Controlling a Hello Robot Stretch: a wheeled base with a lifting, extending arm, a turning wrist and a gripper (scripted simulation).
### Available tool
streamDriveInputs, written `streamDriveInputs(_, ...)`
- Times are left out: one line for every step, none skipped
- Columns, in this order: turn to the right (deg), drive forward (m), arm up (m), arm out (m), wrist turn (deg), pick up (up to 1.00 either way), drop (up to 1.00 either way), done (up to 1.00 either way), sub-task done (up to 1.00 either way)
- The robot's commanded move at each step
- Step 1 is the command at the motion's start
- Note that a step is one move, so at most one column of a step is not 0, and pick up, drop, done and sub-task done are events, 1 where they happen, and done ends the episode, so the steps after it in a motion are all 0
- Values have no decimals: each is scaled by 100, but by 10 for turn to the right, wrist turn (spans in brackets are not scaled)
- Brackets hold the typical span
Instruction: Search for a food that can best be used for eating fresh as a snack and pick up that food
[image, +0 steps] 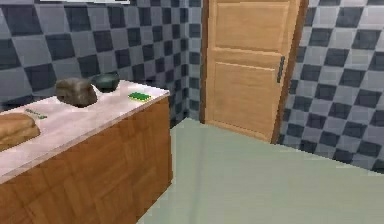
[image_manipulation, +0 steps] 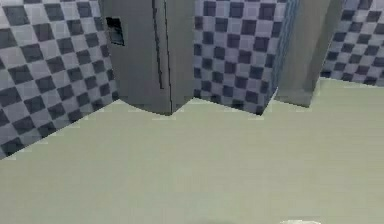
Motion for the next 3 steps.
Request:
streamDriveInputs(0,5,0,0,0,0,0,0,0)
streamDriveInputs(-450,0,0,0,0,0,0,0,0)
streamDriveInputs(-450,0,0,0,0,0,0,0,0)
